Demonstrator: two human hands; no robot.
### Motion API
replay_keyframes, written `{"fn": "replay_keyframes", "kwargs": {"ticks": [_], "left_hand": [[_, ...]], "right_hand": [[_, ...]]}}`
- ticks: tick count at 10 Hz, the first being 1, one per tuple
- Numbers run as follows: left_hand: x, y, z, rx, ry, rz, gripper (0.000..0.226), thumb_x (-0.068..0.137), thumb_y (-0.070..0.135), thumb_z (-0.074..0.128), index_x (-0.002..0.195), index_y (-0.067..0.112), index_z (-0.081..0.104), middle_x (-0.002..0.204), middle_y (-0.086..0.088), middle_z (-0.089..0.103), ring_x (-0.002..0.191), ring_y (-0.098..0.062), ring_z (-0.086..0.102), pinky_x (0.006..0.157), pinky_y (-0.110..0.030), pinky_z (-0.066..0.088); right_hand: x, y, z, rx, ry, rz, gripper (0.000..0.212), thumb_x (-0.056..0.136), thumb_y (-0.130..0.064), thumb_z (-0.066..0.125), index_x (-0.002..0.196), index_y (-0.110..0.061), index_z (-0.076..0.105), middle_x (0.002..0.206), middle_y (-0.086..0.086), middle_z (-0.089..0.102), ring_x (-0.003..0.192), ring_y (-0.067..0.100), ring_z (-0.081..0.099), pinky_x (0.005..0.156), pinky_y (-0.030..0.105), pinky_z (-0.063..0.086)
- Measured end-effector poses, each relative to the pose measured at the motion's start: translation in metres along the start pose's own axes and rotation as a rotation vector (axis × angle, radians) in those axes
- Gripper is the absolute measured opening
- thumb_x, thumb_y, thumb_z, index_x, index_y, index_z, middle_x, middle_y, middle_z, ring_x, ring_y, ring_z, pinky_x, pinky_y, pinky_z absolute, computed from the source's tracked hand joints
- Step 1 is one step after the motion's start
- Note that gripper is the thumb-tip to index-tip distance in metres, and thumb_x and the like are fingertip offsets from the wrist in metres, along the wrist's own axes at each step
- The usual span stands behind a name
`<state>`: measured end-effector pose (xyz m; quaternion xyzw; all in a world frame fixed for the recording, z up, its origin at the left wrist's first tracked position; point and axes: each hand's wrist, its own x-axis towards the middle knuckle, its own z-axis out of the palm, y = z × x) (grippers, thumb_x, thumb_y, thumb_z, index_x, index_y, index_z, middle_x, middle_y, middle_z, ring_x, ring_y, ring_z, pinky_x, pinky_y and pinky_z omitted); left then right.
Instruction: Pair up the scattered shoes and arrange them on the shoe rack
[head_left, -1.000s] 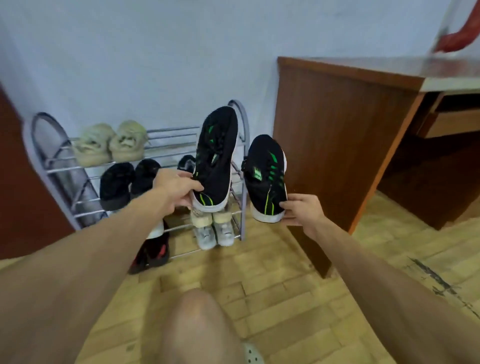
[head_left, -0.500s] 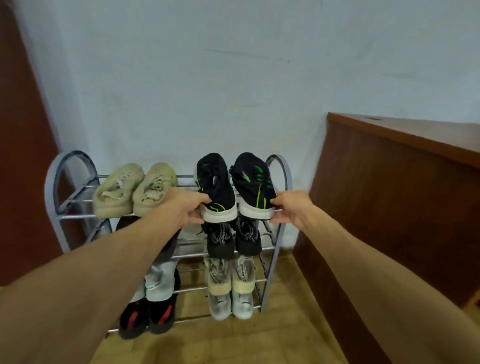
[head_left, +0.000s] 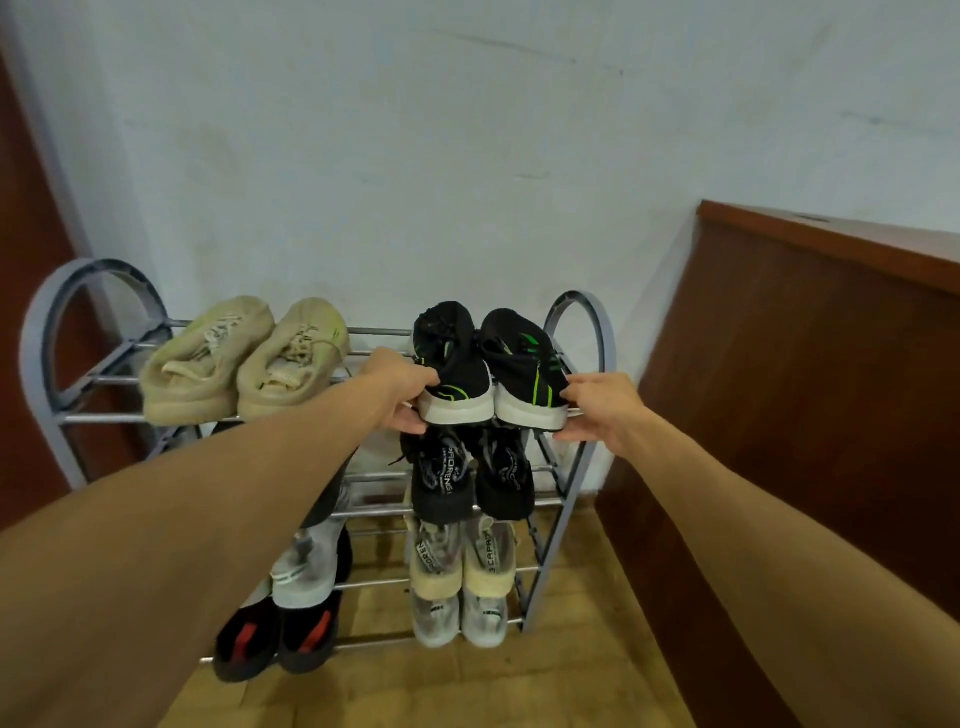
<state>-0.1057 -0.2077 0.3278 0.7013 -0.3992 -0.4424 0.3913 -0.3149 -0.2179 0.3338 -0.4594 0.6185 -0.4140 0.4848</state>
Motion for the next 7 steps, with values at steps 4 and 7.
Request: {"fn": "replay_keyframes", "kwargs": {"ticks": [4, 7], "left_hand": [[-0.074, -0.011, -0.036, 0.02, -0.096, 0.122, 0.045, 0.093, 0.028, 0.055, 0.134, 0.01, 0.049, 0.132, -0.005, 0.05, 0.111, -0.027, 0.059, 0.081, -0.033, 0.053], [-0.222, 0.02, -0.197, 0.118, 0.208, 0.587, 0.022, 0.09, 0.009, 0.058, 0.11, 0.016, 0.065, 0.115, -0.01, 0.066, 0.104, -0.023, 0.063, 0.08, -0.027, 0.053]], "right_hand": [[-0.048, 0.021, -0.008, -0.46, 0.019, -0.294, 0.041, 0.097, -0.014, 0.047, 0.138, -0.012, 0.05, 0.132, 0.007, 0.055, 0.098, 0.025, 0.061, 0.087, 0.045, 0.058], [-0.179, -0.058, -0.069, -0.246, 0.117, -0.625, 0.031, 0.092, -0.004, 0.056, 0.12, -0.013, 0.065, 0.118, 0.009, 0.067, 0.105, 0.021, 0.064, 0.088, 0.033, 0.057]]}}
